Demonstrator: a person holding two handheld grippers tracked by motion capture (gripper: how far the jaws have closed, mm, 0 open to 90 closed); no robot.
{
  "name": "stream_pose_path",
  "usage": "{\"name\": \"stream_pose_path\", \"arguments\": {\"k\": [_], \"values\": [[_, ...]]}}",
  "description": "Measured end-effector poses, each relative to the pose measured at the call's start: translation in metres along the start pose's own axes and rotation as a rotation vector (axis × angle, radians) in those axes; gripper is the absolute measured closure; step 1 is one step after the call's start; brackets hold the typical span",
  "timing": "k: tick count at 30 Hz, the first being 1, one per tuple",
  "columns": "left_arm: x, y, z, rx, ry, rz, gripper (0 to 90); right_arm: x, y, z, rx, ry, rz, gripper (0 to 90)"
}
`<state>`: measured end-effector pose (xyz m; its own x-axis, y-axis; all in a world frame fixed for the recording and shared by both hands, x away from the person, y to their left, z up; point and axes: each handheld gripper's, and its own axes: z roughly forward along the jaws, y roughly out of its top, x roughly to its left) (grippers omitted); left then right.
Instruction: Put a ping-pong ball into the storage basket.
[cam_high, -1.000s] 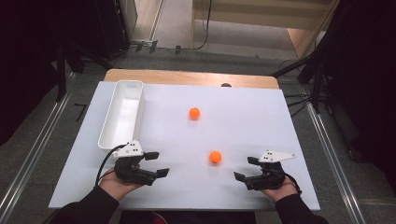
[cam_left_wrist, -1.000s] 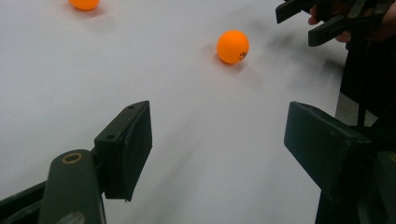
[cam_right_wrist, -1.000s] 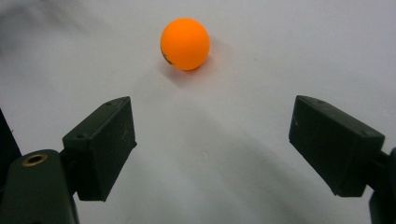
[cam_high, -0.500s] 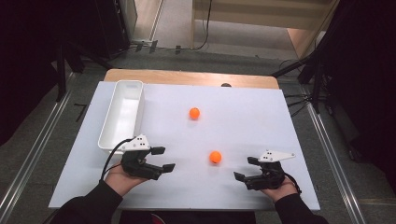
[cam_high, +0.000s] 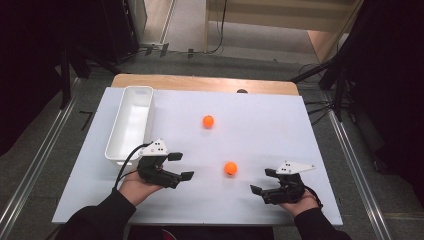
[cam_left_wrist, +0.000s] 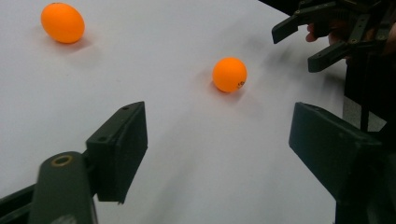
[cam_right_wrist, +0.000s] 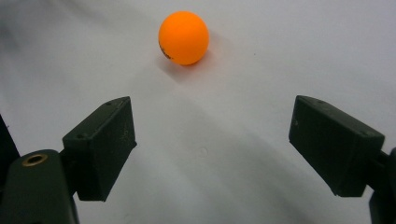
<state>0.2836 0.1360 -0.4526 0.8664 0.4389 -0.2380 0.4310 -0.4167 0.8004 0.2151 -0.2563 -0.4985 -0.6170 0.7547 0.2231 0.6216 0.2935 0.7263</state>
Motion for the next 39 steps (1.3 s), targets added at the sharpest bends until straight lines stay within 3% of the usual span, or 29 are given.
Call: {"name": "stream_pose_path", "arguments": {"k": [1,3,4,39], "values": [[0.0,0.0,0.0,0.0,0.0,0.0,16.3,0.0,0.0,0.0,0.003,0.0,0.003,13.1],[-0.001,0.001,0.002,-0.007,0.018,0.008,1.8,0.0,0.0,0.0,0.003,0.0,0.002,13.1],[-0.001,0.003,0.004,-0.009,0.031,0.024,0.0,0.0,0.0,0.0,0.003,0.001,0.002,13.1],[-0.004,0.038,0.038,-0.001,-0.019,0.056,0.0,-0.002,0.001,0.001,0.003,-0.005,-0.002,13.1]]}}
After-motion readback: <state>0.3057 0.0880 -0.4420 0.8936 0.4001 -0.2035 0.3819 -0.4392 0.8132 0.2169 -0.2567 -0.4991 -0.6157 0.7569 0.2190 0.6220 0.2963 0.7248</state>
